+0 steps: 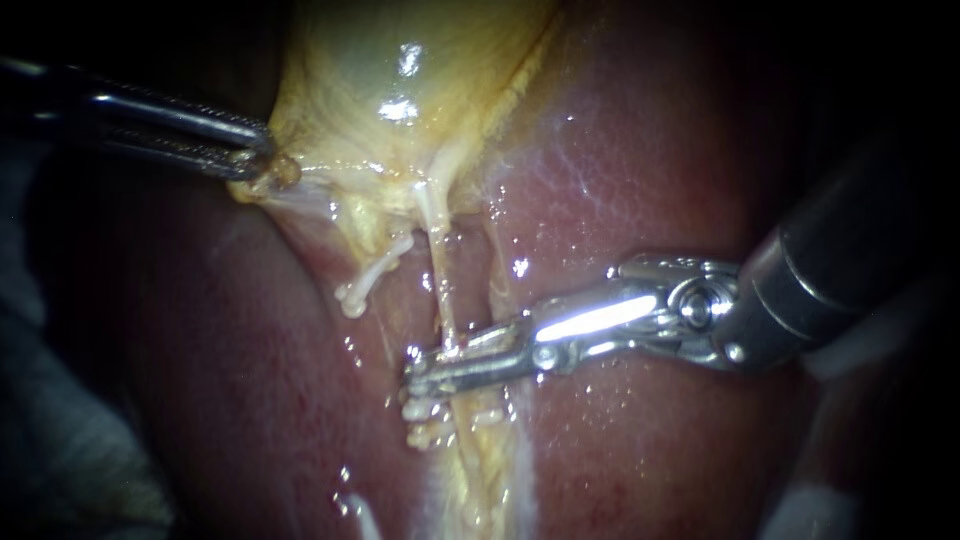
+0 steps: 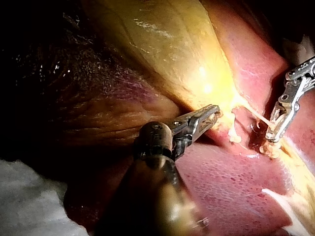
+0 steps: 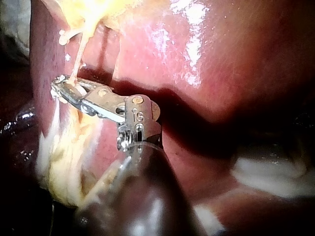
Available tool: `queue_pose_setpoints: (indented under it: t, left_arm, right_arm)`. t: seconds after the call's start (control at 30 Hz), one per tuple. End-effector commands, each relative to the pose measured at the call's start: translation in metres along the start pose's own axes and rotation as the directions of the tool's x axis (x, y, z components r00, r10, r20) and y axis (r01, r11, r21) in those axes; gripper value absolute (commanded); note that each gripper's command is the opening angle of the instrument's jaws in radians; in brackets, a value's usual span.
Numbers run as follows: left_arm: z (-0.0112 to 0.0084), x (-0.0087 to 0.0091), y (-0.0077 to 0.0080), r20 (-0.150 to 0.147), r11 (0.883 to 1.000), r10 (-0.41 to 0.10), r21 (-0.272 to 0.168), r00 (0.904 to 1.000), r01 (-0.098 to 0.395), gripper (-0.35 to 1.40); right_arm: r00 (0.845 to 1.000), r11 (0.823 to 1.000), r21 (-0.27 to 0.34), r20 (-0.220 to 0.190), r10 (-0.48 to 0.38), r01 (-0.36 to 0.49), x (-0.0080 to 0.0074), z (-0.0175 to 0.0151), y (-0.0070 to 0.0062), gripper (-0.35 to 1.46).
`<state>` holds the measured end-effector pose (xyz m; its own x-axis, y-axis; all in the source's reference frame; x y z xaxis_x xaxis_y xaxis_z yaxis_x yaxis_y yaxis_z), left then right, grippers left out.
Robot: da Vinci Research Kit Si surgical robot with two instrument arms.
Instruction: Going back second clip right tube
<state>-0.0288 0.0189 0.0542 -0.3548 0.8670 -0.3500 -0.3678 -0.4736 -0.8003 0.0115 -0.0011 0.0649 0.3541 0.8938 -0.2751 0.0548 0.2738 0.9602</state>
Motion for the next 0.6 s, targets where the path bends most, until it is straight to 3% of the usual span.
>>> queue_pose_setpoints:
  t: [0.03,0.1,0.2,0.43,0.6]
  left_arm:
    - [0.0001,0.0000,0.0000,0.000,1.000,0.000,-0.001,1.0000,0.000,-0.35]
    - [0.0001,0.0000,-0.0001,0.000,1.000,0.000,-0.001,1.0000,0.000,-0.35]
    - [0.0001,0.0000,-0.0001,0.000,1.000,0.000,-0.001,1.0000,0.000,-0.35]
    - [0.0001,0.0000,-0.0002,0.000,1.000,0.000,-0.001,1.0000,0.000,-0.35]
    - [0.0001,0.0000,-0.0003,0.000,1.000,0.000,-0.001,1.0000,0.000,-0.35]
  right_arm:
    - [1.000,1.000,0.001,-0.002,0.000,0.000,-0.0001,0.0001,0.0001,-0.30]
    - [0.999,0.999,-0.007,-0.007,-0.038,0.038,-0.0003,0.0004,0.0004,0.08]
    - [0.996,0.996,-0.013,-0.007,-0.084,0.084,-0.0006,0.0012,0.0015,0.35]
    - [0.984,0.983,-0.071,-0.039,-0.174,0.171,-0.0013,0.0021,0.0047,0.45]
    - [0.973,0.969,-0.141,-0.082,-0.216,0.203,-0.0007,0.0015,0.0060,0.48]
